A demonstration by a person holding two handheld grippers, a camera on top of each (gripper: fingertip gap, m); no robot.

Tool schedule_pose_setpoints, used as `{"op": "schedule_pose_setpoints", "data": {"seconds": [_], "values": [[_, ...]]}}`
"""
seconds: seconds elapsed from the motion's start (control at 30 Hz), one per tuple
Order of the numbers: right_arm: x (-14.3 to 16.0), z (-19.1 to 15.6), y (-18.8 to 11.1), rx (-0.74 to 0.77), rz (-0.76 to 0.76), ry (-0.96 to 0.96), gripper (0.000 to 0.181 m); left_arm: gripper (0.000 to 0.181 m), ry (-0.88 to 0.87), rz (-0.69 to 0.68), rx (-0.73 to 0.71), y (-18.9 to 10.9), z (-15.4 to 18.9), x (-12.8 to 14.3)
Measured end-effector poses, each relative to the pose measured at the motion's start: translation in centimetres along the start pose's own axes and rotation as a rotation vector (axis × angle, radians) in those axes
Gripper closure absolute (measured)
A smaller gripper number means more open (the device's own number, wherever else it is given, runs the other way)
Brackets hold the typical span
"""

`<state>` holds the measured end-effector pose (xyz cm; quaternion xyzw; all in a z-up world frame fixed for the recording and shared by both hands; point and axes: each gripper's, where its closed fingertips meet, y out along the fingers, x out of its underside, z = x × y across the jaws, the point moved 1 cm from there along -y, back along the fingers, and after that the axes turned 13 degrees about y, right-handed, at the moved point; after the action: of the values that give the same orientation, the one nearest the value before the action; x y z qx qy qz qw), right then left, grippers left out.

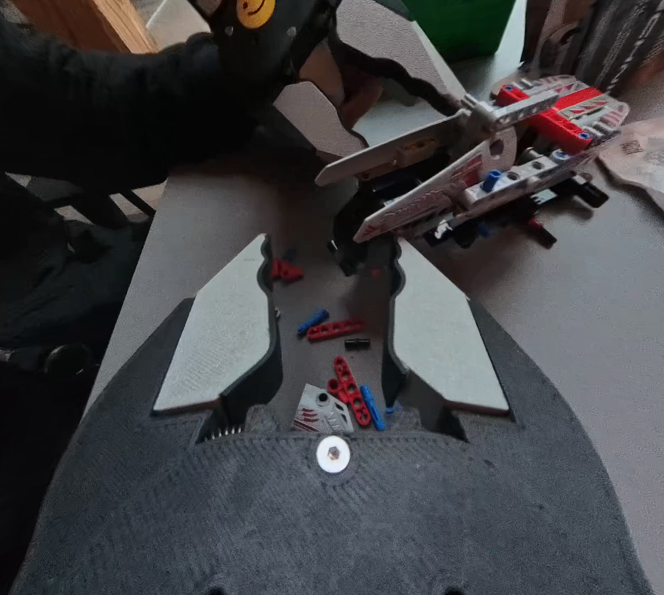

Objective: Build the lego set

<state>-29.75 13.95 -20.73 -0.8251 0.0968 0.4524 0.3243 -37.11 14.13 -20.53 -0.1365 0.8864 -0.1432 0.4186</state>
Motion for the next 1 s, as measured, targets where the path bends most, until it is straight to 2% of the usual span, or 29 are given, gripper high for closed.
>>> {"op": "schedule_pose_setpoints", "data": {"seconds": [0.07,0.17,0.33,0.47,0.73,0.9,1.0], "values": [[0.9,-0.3,0.7,0.003,-0.051,-0.037,0.124,0.136,-0.002,0.011,0.076,-0.3,0.8,0.6],[1.0,-0.4,0.5,0.025,-0.059,-0.067,0.137,0.134,0.012,0.019,0.083,-0.7,0.8,0.8],[-0.5,0.4,-1.4,0.013,0.047,0.025,0.135,0.138,0.033,0.032,0.085,-0.7,0.9,0.6],[-1.6,1.1,-2.2,-0.002,0.131,0.106,0.137,0.139,-0.021,0.095,0.133,-1.2,1.2,-0.3],[-1.3,0.6,-1.5,-0.018,0.113,0.093,0.138,0.137,-0.099,0.180,0.193,-2.0,1.3,-1.7],[-1.0,-0.8,-0.9,-0.059,0.082,0.031,0.130,0.136,-0.301,0.330,0.258,-3.8,-0.1,-3.7],[-0.8,-1.8,-0.2,-0.090,0.066,-0.013,0.126,0.135,-0.452,0.268,0.254,-2.8,-1.1,-3.1]]}}
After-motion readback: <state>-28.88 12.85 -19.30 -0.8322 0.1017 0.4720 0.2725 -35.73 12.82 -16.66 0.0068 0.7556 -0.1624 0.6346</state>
